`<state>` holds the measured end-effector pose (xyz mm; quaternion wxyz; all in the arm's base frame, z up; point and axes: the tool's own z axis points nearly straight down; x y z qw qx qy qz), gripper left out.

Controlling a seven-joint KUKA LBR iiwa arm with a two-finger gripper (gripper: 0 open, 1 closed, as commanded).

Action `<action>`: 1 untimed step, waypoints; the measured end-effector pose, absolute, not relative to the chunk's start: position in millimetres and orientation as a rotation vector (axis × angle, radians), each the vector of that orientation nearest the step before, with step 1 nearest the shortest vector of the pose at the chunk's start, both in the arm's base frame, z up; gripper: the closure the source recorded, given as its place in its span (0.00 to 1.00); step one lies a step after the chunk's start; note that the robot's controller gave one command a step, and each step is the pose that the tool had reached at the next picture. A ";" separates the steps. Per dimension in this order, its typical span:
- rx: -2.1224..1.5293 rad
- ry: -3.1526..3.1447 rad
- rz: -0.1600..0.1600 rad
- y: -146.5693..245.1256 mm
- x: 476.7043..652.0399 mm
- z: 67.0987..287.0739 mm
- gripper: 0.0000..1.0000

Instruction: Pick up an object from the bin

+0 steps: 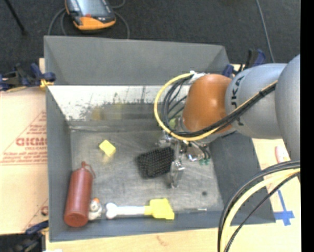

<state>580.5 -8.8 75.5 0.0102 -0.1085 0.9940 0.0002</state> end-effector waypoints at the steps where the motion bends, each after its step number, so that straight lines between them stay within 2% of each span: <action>1: -0.436 3.073 -0.006 -6.0 581.5 80.0 1.00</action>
Offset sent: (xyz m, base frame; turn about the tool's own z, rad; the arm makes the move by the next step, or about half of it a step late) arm 0.0000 0.0000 0.0000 0.0000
